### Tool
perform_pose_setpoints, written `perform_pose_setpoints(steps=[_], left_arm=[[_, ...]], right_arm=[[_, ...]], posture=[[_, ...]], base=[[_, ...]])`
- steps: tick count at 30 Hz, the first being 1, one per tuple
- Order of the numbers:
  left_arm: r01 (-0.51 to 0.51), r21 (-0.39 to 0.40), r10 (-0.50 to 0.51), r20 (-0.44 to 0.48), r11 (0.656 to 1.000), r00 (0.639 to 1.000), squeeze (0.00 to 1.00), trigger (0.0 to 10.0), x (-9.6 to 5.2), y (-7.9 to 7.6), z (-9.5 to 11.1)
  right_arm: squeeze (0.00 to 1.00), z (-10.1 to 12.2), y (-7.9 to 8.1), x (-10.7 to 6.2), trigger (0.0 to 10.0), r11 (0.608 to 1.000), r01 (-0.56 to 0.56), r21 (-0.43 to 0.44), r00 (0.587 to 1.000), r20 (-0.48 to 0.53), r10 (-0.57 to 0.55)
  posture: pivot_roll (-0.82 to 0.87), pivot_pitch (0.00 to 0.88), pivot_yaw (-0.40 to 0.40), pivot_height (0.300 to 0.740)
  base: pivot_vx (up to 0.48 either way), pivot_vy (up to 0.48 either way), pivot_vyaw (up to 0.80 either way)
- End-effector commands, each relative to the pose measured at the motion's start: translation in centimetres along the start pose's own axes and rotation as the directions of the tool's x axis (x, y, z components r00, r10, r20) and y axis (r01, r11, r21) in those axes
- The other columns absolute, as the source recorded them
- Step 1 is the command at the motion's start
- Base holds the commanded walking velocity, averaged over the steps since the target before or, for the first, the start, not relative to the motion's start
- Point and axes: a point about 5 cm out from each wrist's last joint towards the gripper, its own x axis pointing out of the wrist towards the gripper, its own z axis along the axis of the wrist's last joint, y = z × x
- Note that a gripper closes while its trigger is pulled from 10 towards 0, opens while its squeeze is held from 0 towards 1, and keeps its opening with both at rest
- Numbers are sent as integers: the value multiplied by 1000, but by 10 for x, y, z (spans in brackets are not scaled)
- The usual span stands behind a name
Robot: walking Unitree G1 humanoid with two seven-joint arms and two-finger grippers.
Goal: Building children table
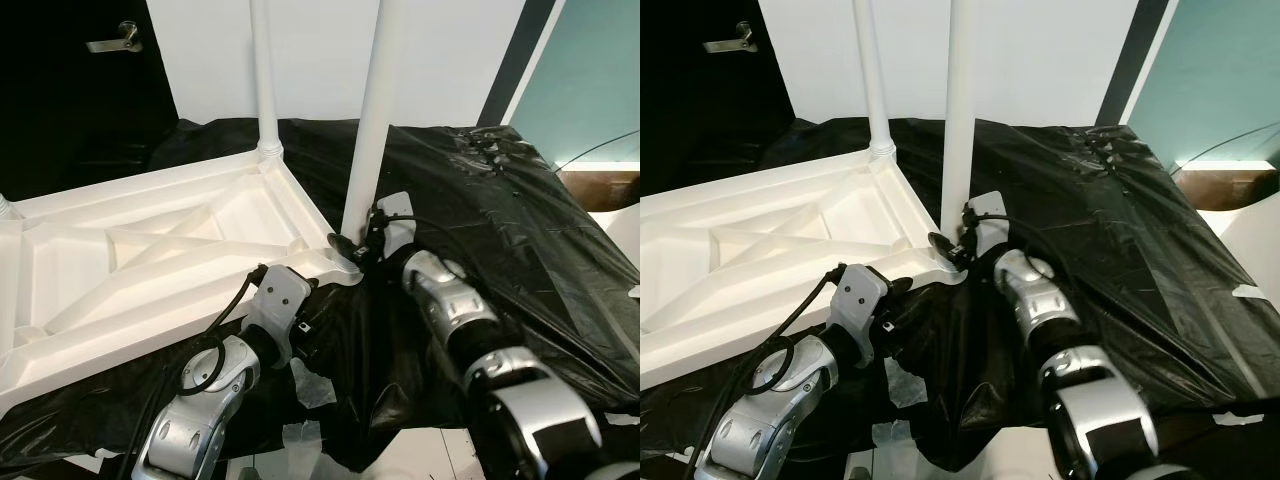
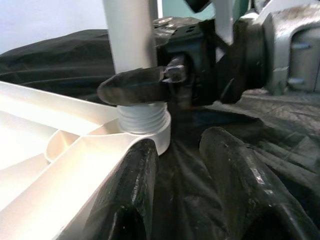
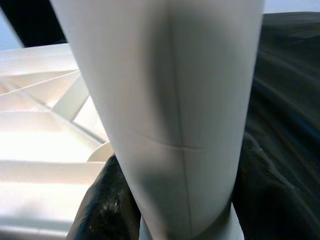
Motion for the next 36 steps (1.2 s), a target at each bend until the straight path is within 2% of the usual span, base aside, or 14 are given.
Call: perform_pose_setpoints(steps=[1,3,6,12,16,17,19,20,25,27,28,30,32,36], left_arm=[[-16,-7,16,4,1000,1000,0,10000,-1,-2,1],[-16,-12,16,8,1000,1000,0,10000,0,-2,1],[-16,-14,16,8,1000,1000,0,10000,0,-3,2],[-14,-14,14,6,1000,1000,0,10000,0,-1,2],[-19,-12,19,7,1000,1000,0,10000,-1,1,3],[-23,-12,23,7,1000,1000,0,10000,-1,2,3],[-23,-12,23,7,1000,1000,0,10000,-1,2,3],[-24,-14,24,6,1000,1000,0,10000,-1,1,3],[-20,-18,20,6,1000,1000,0,10000,0,-1,3],[-20,-18,20,7,1000,1000,0,10000,0,-1,3],[-20,-17,20,7,1000,1000,0,10000,0,-1,3],[-20,-17,20,7,1000,1000,0,10000,0,-1,3],[-21,-17,21,7,1000,1000,0,10000,0,0,3],[-21,-13,21,8,1000,1000,0,10000,-1,2,4]], right_arm=[[0,-21,4,-5,10000,996,78,44,992,-102,-73],[0,-21,9,-7,10000,982,172,79,981,-104,-163],[0,-21,16,-10,10000,964,246,98,966,-106,-235],[0,-15,33,-12,10000,975,190,119,981,-60,-184],[0,-7,30,-14,10000,975,182,128,983,-16,-181],[859,-4,26,-15,10000,974,187,125,982,1,-188],[859,-4,26,-15,10000,974,187,125,982,1,-188],[1000,0,21,-17,10000,974,187,128,982,14,-190],[1000,10,4,-26,10000,984,148,102,984,82,-157],[1000,12,-6,-33,10000,993,76,85,990,109,-85],[0,13,-11,-36,10000,996,34,84,991,123,-44],[0,13,-11,-36,10000,996,34,84,991,123,-44],[0,12,-15,-39,10000,997,-17,71,993,118,9],[0,9,-32,-42,10000,985,-170,-5,982,84,170]], posture=[[124,30,-73,740],[124,32,-76,740],[122,36,-75,740],[117,40,-68,740],[120,43,-65,740],[119,44,-63,740],[119,44,-63,740],[119,44,-65,740],[118,44,-63,740],[118,45,-63,740],[118,44,-62,740],[118,44,-62,740],[116,44,-62,740],[118,35,-64,740]], base=[[0,0,0],[0,0,0],[0,0,0],[0,0,0],[0,0,0],[0,0,0],[0,0,0],[0,0,0],[0,0,0],[0,0,0],[0,0,0],[0,0,0],[0,0,0],[0,0,0]])
